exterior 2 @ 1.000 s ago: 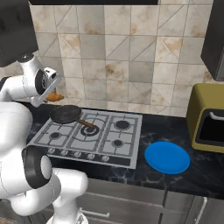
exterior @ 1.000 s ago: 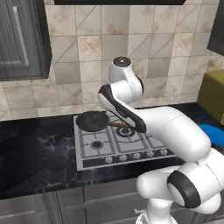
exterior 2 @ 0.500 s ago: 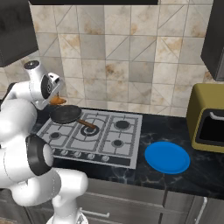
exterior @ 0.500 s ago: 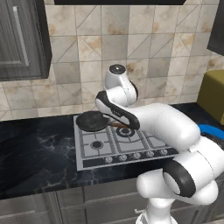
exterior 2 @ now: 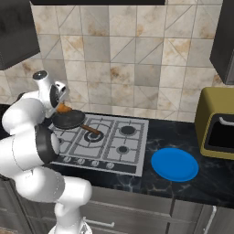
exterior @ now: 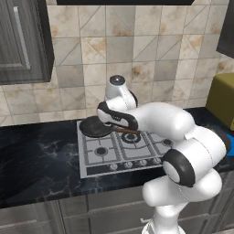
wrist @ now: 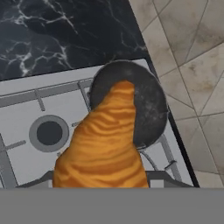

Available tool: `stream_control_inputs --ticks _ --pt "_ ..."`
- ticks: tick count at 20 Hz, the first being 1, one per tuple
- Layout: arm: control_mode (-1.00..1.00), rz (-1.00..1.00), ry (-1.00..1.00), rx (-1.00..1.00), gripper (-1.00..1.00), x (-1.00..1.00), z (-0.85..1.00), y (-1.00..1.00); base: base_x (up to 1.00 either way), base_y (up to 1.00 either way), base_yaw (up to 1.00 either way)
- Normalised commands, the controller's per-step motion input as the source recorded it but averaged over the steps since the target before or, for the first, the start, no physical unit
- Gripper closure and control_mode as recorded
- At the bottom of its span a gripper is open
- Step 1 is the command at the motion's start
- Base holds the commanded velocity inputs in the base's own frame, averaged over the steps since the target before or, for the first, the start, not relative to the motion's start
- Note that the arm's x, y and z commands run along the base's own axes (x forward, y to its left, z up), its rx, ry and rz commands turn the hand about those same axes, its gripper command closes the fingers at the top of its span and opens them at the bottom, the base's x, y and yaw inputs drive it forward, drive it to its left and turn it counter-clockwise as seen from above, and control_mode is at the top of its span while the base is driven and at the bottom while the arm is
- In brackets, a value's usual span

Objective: Pick the croissant and place it on the pan. Then turn on the stove to warm the croissant.

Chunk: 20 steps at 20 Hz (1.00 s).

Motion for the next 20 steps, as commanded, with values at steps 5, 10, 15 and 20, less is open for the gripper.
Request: stream_control_inputs --ticks 5,10,15,20 --pt "-1.00 0.02 0.00 0.00 1.00 0.33 -0.17 0.27 0.00 0.00 0.00" --pt "-1.00 0.01 0.01 0.00 1.00 0.29 -0.24 0.35 0.00 0.00 0.00" --pt "-1.00 0.00 0.04 0.00 1.00 0.48 -0.16 0.09 0.00 0.00 0.00" --pt "-1.00 0.00 0.03 0.00 1.00 0.28 -0.02 0.00 0.00 0.00 0.00"
